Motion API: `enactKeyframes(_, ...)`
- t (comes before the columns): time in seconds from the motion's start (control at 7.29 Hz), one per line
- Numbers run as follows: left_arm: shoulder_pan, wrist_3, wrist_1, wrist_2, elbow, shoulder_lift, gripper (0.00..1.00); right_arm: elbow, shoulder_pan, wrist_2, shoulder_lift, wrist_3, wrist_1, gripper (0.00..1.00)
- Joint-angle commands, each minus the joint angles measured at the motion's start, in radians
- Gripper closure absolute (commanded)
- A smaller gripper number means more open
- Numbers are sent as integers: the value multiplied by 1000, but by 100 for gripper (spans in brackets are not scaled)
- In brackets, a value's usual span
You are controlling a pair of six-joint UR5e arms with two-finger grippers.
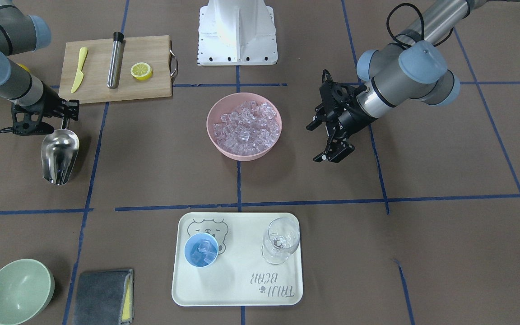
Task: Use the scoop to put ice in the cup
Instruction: 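Lower the scoop onto the table and open the right gripper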
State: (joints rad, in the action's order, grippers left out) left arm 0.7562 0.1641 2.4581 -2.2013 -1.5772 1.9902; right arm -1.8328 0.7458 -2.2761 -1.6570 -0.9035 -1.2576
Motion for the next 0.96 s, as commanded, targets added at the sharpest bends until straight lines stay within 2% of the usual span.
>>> enactKeyframes(0.0,0,0,1,0,-1,1,0,16,0,-2,8,0,0,83)
enactKeyframes(0.27,2,0,1,0,-1,1,0,21,0,-6,10,0,1,82)
enactKeyframes(0.41,2,0,1,0,-1,1,0,18,0,-6,11,0,1,57)
enactKeyframes(0.55,2,0,1,0,-1,1,0,17,0,-5,13,-3,1,1)
enactKeyframes(0.82,2,0,1,0,-1,1,0,17,1,-3,11,-3,3,0)
